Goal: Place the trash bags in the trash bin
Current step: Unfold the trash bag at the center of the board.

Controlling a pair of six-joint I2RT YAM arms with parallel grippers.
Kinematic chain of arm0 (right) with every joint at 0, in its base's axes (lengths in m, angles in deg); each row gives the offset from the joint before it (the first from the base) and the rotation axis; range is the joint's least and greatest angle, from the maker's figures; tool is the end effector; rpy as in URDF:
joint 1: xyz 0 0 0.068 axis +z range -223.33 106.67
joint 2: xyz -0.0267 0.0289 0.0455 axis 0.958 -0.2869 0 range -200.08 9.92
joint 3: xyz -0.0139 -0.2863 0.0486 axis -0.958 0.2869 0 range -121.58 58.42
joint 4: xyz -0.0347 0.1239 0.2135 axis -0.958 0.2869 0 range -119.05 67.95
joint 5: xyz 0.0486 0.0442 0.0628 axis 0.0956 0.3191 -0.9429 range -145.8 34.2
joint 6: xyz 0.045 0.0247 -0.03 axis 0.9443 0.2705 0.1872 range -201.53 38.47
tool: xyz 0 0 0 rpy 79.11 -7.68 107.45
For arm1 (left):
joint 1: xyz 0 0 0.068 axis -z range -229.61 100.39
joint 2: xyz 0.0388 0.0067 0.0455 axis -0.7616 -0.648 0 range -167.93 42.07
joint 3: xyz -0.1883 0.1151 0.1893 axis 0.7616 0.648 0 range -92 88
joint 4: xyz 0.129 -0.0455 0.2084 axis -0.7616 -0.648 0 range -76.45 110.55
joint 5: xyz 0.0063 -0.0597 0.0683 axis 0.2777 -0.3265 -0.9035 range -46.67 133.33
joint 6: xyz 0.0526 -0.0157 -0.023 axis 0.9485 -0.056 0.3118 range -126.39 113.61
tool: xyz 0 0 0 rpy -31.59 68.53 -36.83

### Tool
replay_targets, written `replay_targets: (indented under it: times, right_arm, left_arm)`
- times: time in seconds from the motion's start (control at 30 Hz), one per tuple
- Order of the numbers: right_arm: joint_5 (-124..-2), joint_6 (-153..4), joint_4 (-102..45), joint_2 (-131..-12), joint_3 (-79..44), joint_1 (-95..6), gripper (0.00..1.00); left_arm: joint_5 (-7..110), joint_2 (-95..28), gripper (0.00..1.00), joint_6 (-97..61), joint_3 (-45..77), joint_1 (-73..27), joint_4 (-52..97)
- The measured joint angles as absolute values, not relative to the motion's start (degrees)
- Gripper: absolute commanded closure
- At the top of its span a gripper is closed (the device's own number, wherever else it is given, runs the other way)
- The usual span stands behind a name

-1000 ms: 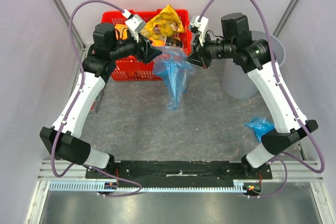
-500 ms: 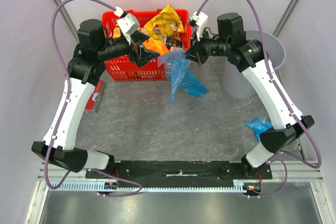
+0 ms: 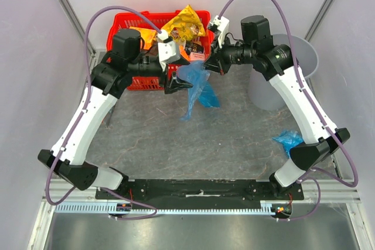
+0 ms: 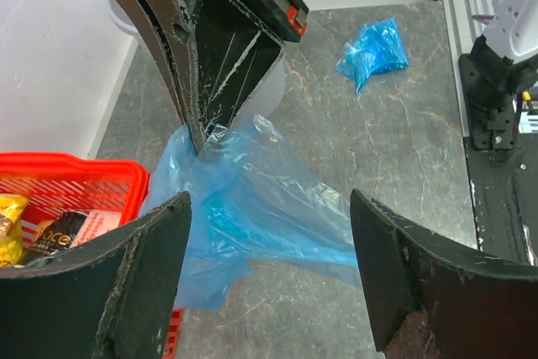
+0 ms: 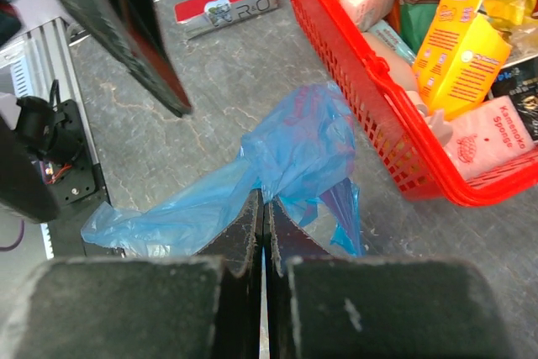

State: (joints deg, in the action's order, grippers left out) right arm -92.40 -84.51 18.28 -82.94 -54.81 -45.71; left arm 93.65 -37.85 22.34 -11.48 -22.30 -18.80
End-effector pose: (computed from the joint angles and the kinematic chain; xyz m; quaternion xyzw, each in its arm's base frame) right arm 0.2784 0.1749 0.4832 -0.3719 0.7373 0.3675 0.4279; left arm 0.2200 -0.1514 0.4913 0.5637 0.5388 -0.3414 0.5248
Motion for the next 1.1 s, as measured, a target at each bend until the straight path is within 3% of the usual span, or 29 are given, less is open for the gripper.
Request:
replay_targets:
  times: [0.53,1.1]
  right_arm:
    - [-96.77,-86.33,19.88,-82.94,-52.6,-45.71,1.0]
    - [-97.05,-87.16,20.97,-82.94,-52.6,-45.87,1.0]
  left_arm:
    - [90.18,-44.08,0.25,33.05,-14.3,-15.96,-22.41]
    - [80.63,-44.58,0.39,35.76,-12.4,-14.43,-20.72]
